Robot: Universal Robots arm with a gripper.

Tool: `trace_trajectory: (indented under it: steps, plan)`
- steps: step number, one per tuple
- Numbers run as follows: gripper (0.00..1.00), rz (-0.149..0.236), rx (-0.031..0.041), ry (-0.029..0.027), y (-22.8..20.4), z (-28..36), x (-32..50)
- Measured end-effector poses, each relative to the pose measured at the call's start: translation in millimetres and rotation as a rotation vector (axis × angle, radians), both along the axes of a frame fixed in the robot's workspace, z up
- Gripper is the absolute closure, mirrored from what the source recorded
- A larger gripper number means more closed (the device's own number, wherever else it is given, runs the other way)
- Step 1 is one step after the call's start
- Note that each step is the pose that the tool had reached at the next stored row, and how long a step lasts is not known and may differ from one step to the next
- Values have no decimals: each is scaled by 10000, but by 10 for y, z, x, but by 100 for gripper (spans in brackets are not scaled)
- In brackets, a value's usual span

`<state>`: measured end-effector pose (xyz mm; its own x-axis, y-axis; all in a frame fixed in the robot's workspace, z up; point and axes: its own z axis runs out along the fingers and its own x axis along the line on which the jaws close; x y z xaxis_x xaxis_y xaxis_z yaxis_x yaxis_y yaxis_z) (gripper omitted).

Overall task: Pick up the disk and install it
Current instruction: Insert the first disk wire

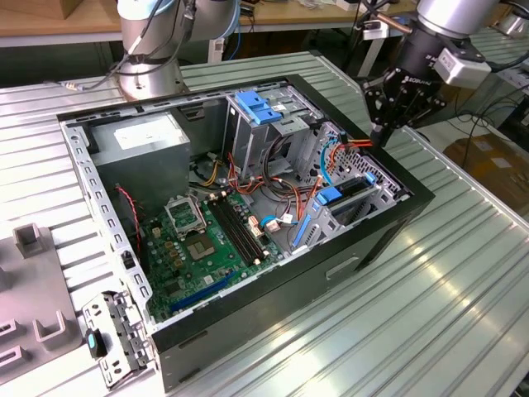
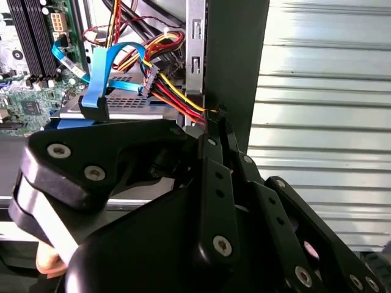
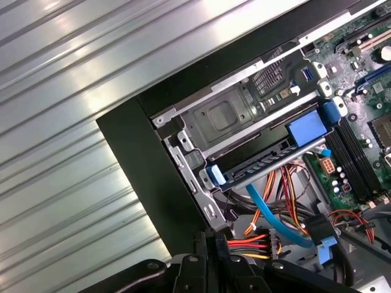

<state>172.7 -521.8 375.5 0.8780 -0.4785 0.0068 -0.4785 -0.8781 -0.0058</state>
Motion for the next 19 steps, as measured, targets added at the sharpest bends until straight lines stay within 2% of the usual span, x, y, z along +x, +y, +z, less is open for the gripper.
trace_trajectory:
  steps: [5, 13, 19]
  plan:
    - [84, -626, -3, 0, 1, -3, -4]
    - [84, -2004, -2, 0, 1, -15, -4]
    - [84, -2847, -3, 0, 1, -21, -4]
